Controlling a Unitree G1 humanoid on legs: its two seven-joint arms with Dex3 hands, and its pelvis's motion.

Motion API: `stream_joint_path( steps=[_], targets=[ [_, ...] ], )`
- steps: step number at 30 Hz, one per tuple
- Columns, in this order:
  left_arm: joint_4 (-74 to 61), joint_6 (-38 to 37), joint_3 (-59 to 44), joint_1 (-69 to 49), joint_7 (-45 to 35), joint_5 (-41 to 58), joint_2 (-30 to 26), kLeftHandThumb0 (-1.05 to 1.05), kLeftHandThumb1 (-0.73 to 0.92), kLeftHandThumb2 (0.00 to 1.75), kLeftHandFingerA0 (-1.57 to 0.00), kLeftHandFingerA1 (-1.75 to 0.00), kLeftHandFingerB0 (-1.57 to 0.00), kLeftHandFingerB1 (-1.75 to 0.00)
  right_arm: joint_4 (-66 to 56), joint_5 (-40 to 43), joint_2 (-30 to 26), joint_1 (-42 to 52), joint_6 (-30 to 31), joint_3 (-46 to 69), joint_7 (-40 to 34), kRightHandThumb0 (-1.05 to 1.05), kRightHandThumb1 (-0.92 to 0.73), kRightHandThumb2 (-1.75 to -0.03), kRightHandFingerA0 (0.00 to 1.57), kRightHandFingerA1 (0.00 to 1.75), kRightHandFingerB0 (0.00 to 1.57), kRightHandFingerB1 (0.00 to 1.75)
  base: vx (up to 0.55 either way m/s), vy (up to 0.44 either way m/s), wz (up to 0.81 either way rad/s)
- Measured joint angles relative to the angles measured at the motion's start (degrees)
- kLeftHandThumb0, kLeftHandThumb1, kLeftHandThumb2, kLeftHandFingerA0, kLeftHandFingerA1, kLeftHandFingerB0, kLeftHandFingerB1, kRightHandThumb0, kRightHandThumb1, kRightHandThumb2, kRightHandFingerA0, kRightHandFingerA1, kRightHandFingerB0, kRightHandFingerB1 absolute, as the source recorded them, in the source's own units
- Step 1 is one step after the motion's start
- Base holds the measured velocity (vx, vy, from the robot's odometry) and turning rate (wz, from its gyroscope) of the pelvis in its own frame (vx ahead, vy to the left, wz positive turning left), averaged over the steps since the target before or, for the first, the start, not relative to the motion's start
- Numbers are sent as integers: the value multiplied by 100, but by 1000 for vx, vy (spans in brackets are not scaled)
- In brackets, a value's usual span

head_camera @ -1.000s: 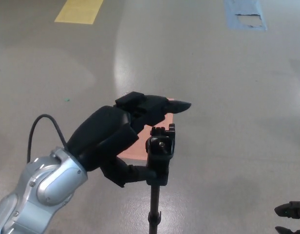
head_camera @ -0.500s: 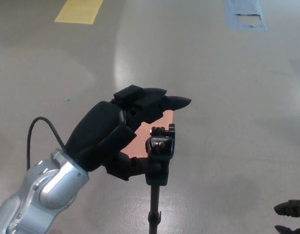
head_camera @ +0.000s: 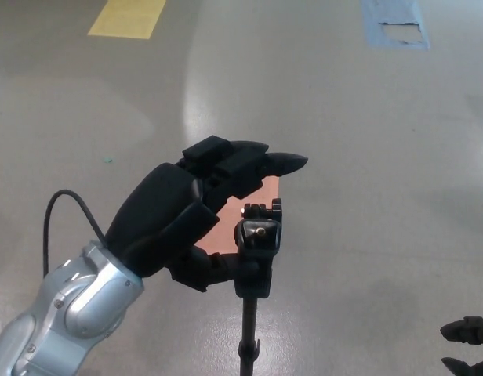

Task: The robot uses its left hand to grab the top of a phone stand kept on the floor and rotates it anti-clockwise

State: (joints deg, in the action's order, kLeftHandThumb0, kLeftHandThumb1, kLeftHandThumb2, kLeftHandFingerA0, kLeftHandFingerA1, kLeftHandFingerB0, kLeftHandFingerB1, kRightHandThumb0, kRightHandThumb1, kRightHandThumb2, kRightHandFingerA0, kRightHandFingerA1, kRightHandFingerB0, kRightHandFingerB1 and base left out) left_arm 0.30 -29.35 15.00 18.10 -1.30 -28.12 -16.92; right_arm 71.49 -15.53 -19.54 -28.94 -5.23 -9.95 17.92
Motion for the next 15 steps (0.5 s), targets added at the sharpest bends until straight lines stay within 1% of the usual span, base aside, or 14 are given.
stream_joint_path(
  steps=[15],
  targets=[
    [-2, -2, 8, 1, 0, -45, 34, -21, 24, 82, -12, -52, -13, -51, 0, -8, 0, -9, 0, -14, 0, -47, -69, -79, 33, 46, 14, 36, 0, 0, 0]
  ],
)
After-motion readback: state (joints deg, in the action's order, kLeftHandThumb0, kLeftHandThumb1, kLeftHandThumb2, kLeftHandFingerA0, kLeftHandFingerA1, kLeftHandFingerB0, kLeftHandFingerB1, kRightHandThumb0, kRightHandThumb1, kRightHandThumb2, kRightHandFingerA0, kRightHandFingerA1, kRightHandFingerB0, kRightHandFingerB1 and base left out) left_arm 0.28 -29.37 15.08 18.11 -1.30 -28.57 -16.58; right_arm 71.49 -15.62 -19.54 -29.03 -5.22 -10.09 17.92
